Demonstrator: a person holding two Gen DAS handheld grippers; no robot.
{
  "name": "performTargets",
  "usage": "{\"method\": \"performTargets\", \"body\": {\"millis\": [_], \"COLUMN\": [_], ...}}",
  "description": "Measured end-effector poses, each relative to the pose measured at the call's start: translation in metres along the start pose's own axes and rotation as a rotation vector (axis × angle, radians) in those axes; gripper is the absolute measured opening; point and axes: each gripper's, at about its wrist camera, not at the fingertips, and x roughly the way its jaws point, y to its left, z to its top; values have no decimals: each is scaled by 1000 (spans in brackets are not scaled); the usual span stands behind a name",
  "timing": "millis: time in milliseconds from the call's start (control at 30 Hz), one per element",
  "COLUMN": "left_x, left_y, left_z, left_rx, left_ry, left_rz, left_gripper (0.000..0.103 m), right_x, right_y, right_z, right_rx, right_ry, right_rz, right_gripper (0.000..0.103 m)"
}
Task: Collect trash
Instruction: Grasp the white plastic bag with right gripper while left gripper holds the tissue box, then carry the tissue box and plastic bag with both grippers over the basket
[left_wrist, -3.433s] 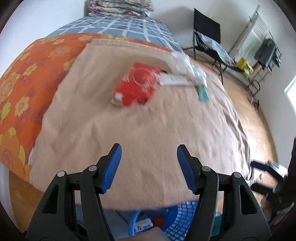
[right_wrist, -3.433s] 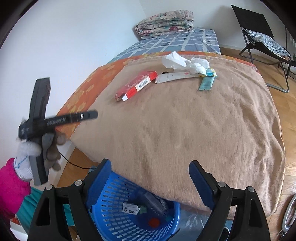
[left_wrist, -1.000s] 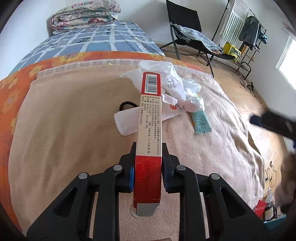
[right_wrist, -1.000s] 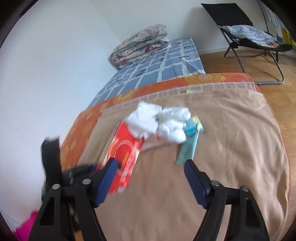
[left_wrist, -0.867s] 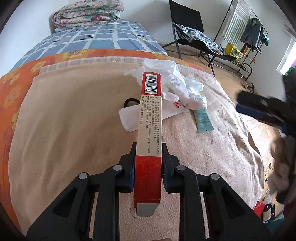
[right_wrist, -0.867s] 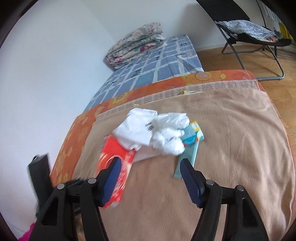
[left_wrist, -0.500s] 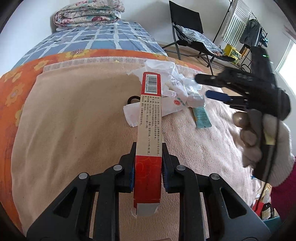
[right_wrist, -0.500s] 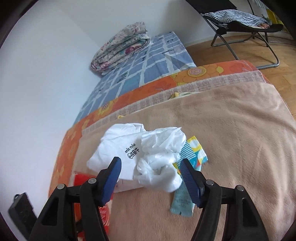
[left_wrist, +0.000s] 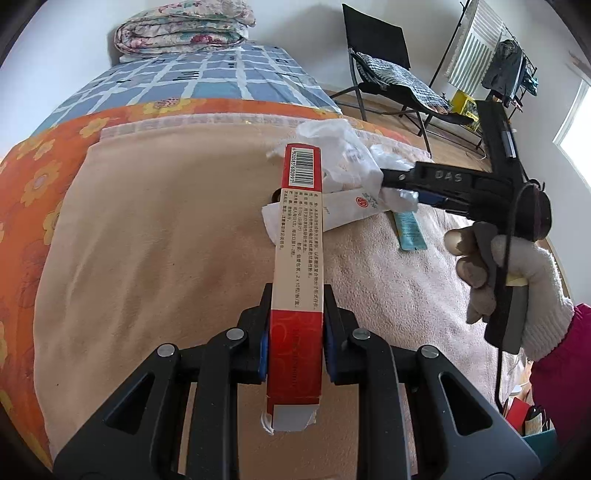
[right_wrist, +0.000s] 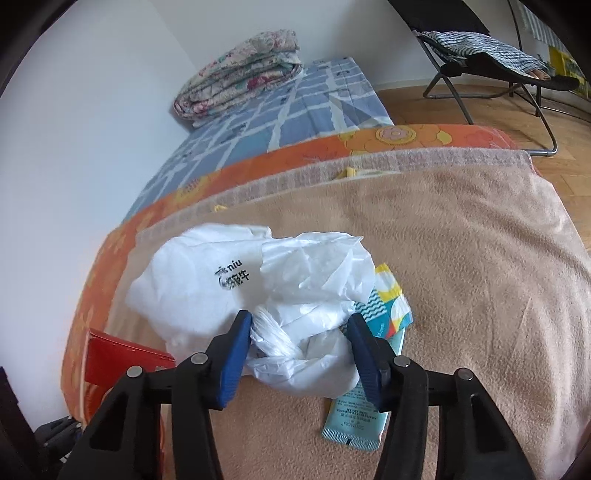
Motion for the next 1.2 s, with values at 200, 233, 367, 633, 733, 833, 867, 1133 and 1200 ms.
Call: {"method": "performTargets", "body": {"millis": [200, 233, 367, 633, 733, 833, 867, 1133, 1200], "left_x": [-13, -16, -31, -76, -95, -112, -119, -155, -162], "left_y": [-1, -1, -3, -10, -14, -17, -19, -37, -41], "left_z": [-2, -3, -6, -20, -30, -42, -48, -87, -100], "left_rx": [-3, -4, -10, 5, 22, 31, 35, 92, 97], "left_ry": [-13, -16, -28, -65, -77, -85, -88, -92, -88], "left_rz": [3, 5, 4, 12, 19, 15, 10, -5, -13], "left_gripper": [21, 21, 21, 21, 21, 21, 21, 21, 21], "right_x": [-32, -37, -57, -111, -134, -158, -165, -216, -225], "right_y": [-3, -3, 5, 19, 23, 28, 29, 38, 41], "right_z": [3, 3, -2, -29, -42, -59, -65, -121, -136], "right_rx": [21, 22, -13, -89, -105, -140, -148, -221, -242], "right_ry": [-54, -58, -58, -63, -62, -74, -75, -77, -77], "right_rz": [37, 44, 59, 94, 113, 106, 106, 138, 144], "right_gripper": [55, 55, 55, 55, 55, 55, 55, 55, 55]}}
